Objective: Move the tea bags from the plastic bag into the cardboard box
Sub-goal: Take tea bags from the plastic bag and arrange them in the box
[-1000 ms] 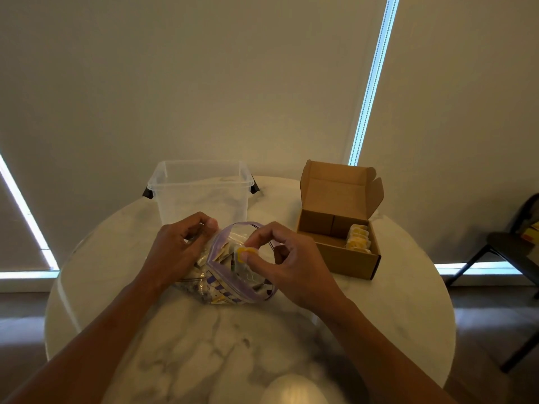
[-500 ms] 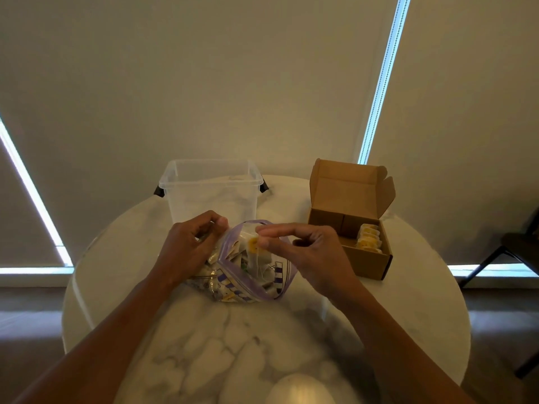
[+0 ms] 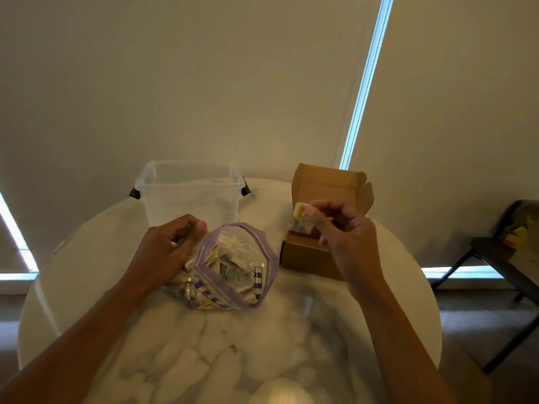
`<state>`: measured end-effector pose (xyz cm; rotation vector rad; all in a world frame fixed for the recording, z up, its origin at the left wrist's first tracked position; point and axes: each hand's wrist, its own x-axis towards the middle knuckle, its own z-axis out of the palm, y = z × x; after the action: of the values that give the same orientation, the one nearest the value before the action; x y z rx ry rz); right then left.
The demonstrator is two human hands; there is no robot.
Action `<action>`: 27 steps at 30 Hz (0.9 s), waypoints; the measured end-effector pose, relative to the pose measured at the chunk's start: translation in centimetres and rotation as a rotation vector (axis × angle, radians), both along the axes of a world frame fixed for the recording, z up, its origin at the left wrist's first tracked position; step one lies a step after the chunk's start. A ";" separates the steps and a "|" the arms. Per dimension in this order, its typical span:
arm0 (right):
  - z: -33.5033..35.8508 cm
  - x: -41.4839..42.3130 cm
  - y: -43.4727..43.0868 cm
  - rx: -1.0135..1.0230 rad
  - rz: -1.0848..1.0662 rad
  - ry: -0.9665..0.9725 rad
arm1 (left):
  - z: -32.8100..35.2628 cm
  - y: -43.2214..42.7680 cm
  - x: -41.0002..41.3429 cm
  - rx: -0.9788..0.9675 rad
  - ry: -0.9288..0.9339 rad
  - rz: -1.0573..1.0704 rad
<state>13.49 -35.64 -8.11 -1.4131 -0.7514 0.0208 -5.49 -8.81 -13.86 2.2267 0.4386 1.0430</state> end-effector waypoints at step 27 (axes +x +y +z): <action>-2.2 7.0 -6.3 -0.455 -0.242 -0.298 | 0.5 -0.4 0.0 0.034 -0.001 -0.011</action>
<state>20.53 -41.90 -10.35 -1.9636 -0.8470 -0.2241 -5.48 -9.20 -13.37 2.2561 0.4107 1.0525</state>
